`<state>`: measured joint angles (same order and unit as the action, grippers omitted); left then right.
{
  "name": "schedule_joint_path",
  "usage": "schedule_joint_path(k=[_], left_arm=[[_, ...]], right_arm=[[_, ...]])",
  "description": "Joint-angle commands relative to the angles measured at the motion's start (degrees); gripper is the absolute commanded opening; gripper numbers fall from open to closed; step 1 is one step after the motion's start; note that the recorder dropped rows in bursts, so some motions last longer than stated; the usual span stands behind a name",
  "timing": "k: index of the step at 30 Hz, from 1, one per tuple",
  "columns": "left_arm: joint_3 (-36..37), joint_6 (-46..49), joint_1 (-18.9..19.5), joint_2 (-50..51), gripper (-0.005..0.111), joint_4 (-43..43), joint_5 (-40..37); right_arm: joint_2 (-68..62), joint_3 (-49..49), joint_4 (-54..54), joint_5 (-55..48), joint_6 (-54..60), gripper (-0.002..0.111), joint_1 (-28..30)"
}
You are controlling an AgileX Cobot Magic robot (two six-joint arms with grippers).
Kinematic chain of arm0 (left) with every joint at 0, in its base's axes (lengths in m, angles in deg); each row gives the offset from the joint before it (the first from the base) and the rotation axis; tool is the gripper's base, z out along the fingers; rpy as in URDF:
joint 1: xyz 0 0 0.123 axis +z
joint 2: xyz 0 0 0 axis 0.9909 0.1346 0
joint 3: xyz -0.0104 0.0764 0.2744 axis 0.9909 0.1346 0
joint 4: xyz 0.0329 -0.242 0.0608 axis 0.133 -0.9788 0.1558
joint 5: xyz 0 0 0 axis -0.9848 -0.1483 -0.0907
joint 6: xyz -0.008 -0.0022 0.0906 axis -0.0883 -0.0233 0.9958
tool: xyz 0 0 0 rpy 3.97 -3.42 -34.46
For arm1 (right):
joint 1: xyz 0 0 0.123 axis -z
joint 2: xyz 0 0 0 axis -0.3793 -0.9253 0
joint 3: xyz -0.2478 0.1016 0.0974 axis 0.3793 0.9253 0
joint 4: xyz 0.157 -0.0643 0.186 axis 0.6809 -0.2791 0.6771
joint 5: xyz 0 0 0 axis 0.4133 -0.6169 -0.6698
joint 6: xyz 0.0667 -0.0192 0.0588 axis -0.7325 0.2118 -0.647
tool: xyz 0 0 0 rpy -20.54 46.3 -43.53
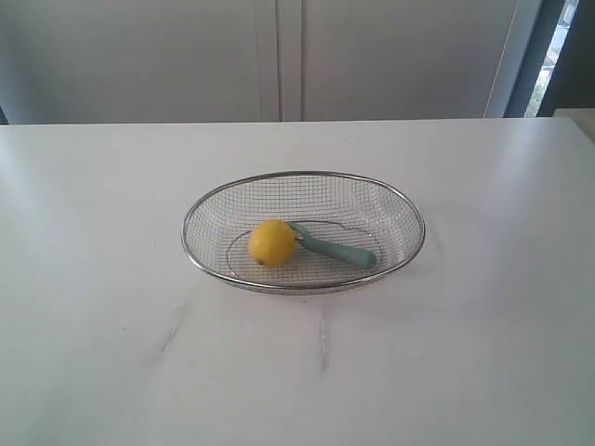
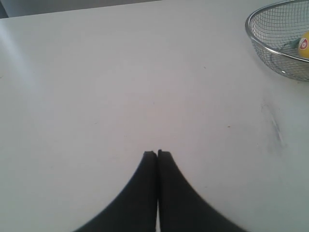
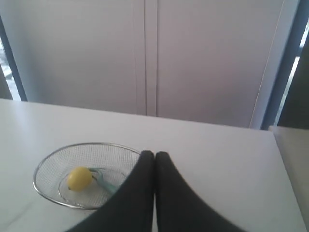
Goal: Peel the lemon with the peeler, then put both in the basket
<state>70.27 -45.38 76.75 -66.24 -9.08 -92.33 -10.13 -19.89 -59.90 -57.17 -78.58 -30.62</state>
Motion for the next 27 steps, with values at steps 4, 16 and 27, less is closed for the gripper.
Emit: schedule_joint_path(k=[4, 16, 27], left_arm=[[0.22, -0.18, -0.35, -0.28, 0.0, -0.8, 0.17], [0.22, -0.18, -0.35, -0.28, 0.0, -0.8, 0.17], [0.22, -0.18, -0.35, -0.28, 0.0, -0.8, 0.17]], right_arm=[[10.65, 6.63, -6.88, 7.36, -0.22, 0.0, 0.03], [17.97, 38.47, -10.12, 60.06, -0.22, 0.0, -0.12], [17.21, 62.57, 2.47, 67.92, -0.22, 0.0, -0.12]])
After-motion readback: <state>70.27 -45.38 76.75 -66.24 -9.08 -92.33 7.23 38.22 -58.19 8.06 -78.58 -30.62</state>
